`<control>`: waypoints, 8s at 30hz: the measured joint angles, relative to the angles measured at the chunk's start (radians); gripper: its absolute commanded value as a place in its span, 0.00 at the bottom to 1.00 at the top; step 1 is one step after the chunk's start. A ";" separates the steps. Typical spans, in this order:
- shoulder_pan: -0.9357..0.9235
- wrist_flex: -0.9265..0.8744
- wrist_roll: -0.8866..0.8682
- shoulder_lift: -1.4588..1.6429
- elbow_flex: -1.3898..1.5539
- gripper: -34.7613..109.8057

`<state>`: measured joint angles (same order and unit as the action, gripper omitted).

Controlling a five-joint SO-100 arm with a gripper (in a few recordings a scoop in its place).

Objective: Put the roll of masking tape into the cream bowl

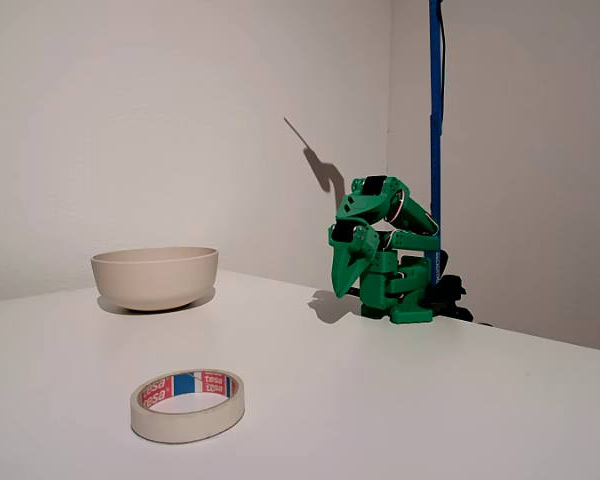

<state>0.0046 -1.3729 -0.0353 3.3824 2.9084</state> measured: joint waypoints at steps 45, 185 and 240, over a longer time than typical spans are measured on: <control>0.080 0.021 -0.035 -1.005 -0.784 0.18; 0.192 -0.089 -0.084 -2.497 -2.487 0.18; -0.948 0.005 0.031 -2.036 -2.493 0.18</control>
<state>-0.9434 -1.3683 -0.0046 1.3468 0.4157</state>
